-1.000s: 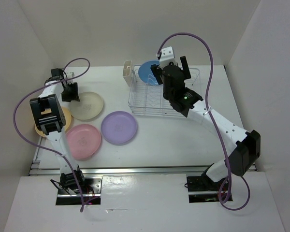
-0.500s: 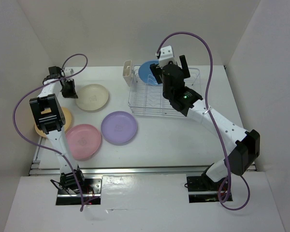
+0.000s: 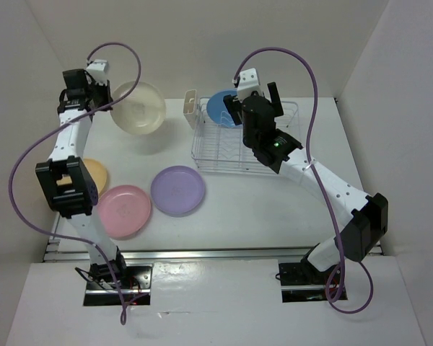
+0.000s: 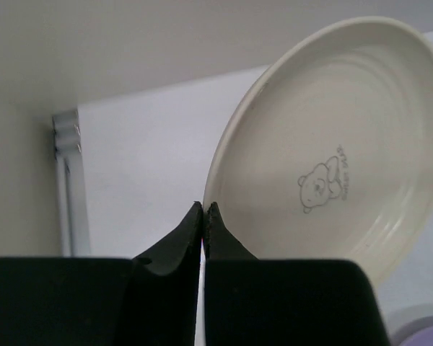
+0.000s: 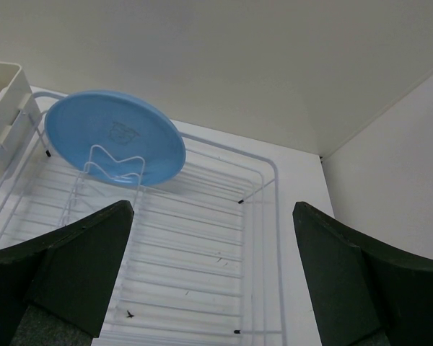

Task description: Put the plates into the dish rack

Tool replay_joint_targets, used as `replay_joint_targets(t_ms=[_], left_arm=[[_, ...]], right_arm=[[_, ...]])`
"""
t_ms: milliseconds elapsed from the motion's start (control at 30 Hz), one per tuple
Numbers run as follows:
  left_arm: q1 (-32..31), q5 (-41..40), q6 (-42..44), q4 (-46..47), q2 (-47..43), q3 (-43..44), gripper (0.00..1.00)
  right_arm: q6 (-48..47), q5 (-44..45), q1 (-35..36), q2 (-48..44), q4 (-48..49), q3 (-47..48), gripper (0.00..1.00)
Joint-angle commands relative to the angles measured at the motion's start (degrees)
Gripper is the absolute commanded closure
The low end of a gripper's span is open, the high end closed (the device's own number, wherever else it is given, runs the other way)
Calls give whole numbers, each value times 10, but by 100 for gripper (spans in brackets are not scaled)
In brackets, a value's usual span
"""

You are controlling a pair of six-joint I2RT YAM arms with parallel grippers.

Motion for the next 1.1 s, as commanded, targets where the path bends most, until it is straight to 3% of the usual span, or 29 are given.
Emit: replay_joint_targets(t_ms=[0, 67, 133, 167, 233, 300, 500, 733, 867, 1067], left_arm=[[-15, 90, 46, 191, -120, -77, 100], [-15, 151, 88, 345, -174, -167, 100], [-60, 145, 157, 457, -203, -232, 100], [-80, 155, 197, 583, -220, -292, 100], [-156, 124, 283, 707, -215, -328, 100], [-195, 114, 298, 791, -172, -304, 100], [-269, 85, 314, 821, -39, -145, 100], [-266, 179, 370, 726, 69, -2, 100], [-265, 210, 362, 737, 74, -22, 100], [-315, 174, 372, 767, 51, -122, 100]], right_arm=[[8, 0, 0, -16, 16, 3, 0], [8, 0, 0, -22, 16, -4, 0], [8, 0, 0, -22, 16, -4, 0], [8, 0, 0, -22, 16, -4, 0], [19, 0, 0, -16, 10, 1, 0], [19, 0, 0, -16, 3, 10, 0], [14, 12, 0, -16, -7, 24, 0], [14, 53, 0, -22, -35, 35, 0], [24, 68, 6, -28, -56, 40, 0], [19, 79, 6, -28, -74, 40, 0]])
